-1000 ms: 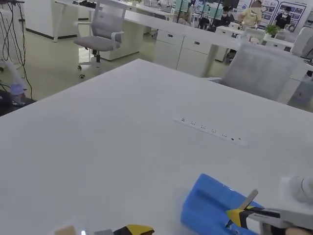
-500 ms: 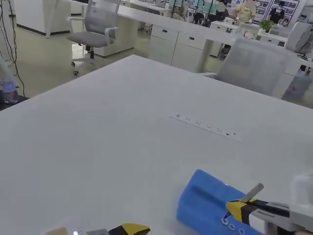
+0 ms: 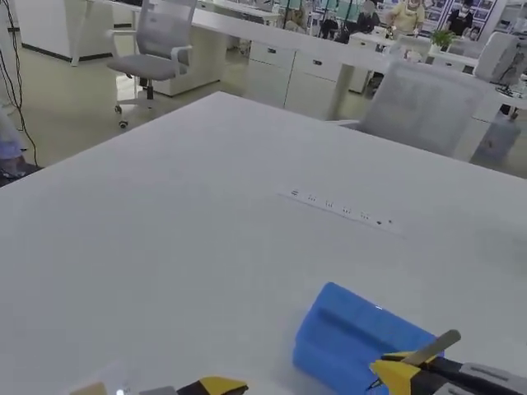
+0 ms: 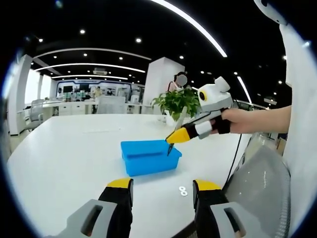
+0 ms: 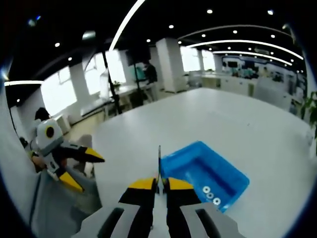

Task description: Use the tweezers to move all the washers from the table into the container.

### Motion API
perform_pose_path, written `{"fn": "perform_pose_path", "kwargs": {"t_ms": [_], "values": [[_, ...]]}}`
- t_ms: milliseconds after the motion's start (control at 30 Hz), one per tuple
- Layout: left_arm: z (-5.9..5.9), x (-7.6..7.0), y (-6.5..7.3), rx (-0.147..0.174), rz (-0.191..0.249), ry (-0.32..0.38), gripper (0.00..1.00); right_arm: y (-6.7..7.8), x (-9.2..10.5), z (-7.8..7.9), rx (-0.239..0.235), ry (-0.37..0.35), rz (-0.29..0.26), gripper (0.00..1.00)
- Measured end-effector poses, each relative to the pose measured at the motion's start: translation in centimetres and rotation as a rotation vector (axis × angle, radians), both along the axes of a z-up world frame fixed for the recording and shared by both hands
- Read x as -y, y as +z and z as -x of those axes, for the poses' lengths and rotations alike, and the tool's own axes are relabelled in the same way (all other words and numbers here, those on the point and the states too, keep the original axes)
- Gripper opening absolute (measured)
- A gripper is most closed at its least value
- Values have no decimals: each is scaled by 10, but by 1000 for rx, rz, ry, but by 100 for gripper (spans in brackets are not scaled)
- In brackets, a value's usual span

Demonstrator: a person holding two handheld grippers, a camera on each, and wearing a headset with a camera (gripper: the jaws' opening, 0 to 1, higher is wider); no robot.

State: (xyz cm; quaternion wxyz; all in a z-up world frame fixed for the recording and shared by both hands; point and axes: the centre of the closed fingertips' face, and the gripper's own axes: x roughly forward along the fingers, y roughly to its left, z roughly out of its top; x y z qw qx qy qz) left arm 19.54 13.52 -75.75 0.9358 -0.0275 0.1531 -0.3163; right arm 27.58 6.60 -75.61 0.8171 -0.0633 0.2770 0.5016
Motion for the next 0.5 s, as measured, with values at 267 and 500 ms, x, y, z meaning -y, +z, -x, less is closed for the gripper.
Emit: {"fn": "perform_pose_path", "kwargs": {"t_ms": [267,500], "values": [[0,1,0,-4,-4,-3,47,-38,6,20,-93,5,11,5],[0,1,0,-5,-3,-3,47,-54,15,27,-150,-35,8,5]]}}
